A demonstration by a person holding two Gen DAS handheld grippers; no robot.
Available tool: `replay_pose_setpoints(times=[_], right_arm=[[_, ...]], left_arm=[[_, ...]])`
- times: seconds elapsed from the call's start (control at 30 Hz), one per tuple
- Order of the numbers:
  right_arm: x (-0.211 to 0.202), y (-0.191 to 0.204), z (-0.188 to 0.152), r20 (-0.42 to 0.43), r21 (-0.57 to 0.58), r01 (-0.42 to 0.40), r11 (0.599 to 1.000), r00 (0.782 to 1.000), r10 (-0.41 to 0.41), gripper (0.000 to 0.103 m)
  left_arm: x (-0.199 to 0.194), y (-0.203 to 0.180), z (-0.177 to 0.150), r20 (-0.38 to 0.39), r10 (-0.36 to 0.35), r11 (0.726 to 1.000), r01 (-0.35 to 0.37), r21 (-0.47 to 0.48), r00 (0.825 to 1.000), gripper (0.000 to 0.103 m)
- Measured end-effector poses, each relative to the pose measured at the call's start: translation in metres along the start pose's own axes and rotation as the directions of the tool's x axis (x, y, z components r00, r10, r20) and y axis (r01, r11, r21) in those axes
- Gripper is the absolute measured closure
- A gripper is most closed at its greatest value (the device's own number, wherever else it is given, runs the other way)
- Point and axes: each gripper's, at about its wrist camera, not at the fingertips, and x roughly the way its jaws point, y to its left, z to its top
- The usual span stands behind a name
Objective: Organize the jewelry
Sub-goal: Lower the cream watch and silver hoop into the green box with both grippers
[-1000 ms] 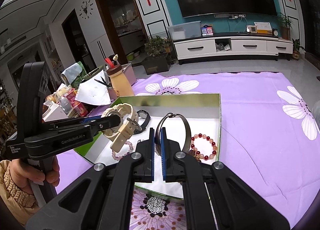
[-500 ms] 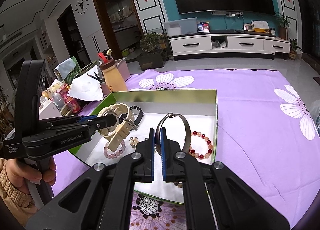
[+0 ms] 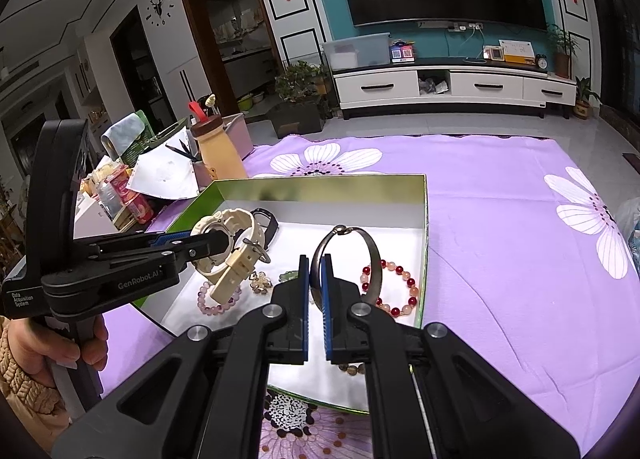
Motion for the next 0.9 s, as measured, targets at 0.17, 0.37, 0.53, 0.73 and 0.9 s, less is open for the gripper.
replay_pose_setpoints(times=[0.17, 0.37, 0.53, 0.73, 0.9], right_arm=[[0.002, -0.003, -0.001, -0.006, 0.0, 0.006, 1.0, 1.0, -0.006, 0.098], [0.004, -0.004, -0.002, -0.014, 0.0, 0.015, 1.0, 1.0, -0.015, 0.098], [0.005, -0.004, -0.002, -0.019, -0.001, 0.017, 1.0, 1.0, -0.017, 0.098], [0.008, -0.005, -0.003, -0.028, 0.0, 0.021, 1.0, 0.999, -0.021, 0.098], [0.009, -0.006, -0.003, -0.031, 0.001, 0.023, 1.0, 0.999, -0.023, 0.098]], left_arm=[[0.002, 0.001, 0.0, -0.001, 0.0, 1.0, 0.0, 0.002, 1.0, 0.086], [0.003, 0.001, 0.0, -0.004, 0.003, 1.0, -0.003, 0.002, 1.0, 0.086], [0.006, 0.002, 0.0, -0.007, 0.005, 1.0, -0.005, 0.001, 1.0, 0.086], [0.008, 0.002, 0.0, -0.01, 0.007, 1.0, -0.007, 0.003, 1.0, 0.086], [0.011, 0.003, -0.001, -0.012, 0.01, 1.0, -0.01, 0.004, 1.0, 0.086]])
